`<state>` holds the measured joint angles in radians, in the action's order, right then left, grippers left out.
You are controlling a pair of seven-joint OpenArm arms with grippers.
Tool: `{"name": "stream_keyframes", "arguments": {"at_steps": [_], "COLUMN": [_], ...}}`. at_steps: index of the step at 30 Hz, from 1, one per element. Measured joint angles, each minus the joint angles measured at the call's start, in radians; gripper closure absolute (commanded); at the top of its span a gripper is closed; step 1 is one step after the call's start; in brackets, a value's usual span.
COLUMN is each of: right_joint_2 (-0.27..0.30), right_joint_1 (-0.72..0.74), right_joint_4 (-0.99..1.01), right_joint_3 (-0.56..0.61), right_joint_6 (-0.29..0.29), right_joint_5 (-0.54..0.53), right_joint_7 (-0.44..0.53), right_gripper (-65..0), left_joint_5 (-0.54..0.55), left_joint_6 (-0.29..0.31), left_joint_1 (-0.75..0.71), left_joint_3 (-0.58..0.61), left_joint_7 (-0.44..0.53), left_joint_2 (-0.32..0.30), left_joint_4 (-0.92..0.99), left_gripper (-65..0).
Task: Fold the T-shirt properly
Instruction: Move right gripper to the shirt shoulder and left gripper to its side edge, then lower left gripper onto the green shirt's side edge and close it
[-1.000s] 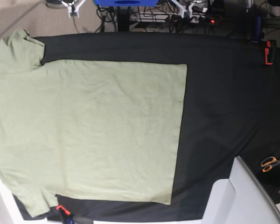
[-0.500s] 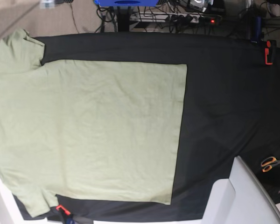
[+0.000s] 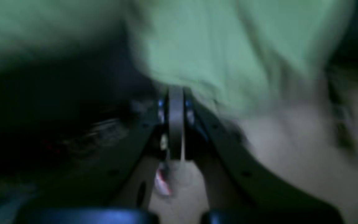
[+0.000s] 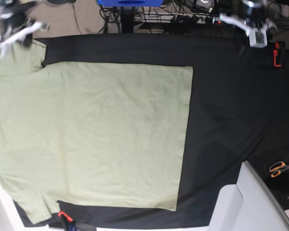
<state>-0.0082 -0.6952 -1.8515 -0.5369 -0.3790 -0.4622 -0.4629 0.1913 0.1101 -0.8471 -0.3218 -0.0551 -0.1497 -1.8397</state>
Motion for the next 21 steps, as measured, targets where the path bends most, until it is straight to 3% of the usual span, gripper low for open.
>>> {"name": "stream_keyframes", "arguments": {"at_steps": [1,3,4,6,9,11,16,21], "right_joint_2": [0.000,0.005,0.005,-0.004,0.005,0.064,0.209,0.282], "right_joint_1": [0.029,0.085,0.113,0.196,0.333,0.391,0.471,0.530], "right_joint_4": [0.005,0.024,0.039,0.100,0.220,0.322,0.594,0.793], "right_joint_3": [-0.048,-0.139,-0.178,-0.294,-0.495,-0.580,-0.610,-0.604], "right_joint_6": [-0.063,-0.164,-0.216,-0.320,-0.316,-0.316,-0.311,-0.312], "right_joint_5": [-0.047,-0.127,-0.150,-0.168,-0.179,-0.162,-0.168,-0.168], "right_joint_7": [-0.018,-0.098,-0.153,-0.264,-0.378,-0.470,-0.492,-0.454], "right_gripper": [-10.4,-22.5,-28.4,-40.4,-52.5,-53.6,-53.6,-53.6], "left_joint_5": [-0.002,0.000,-0.002,0.000,-0.004,-0.004,-0.002,0.256], "left_joint_6": [0.002,-0.002,-0.002,-0.001,0.002,-0.001,0.000,0.000], "left_joint_1": [0.020,0.053,0.064,0.074,0.072,0.073,0.074,0.073], "left_joint_3": [-0.003,-0.005,-0.005,-0.002,-0.004,-0.007,-0.005,-0.006], "left_joint_7": [-0.049,-0.089,-0.098,-0.108,-0.121,-0.121,-0.118,-0.122], "left_joint_2": [0.003,0.002,-0.004,-0.004,-0.003,-0.005,0.003,-0.014], "left_joint_4": [-0.022,-0.051,-0.061,-0.062,-0.056,-0.056,-0.056,-0.054], "left_gripper": [-3.1,-22.1,-28.1,-27.8,-19.1,-15.3,-14.6,-14.6]}}
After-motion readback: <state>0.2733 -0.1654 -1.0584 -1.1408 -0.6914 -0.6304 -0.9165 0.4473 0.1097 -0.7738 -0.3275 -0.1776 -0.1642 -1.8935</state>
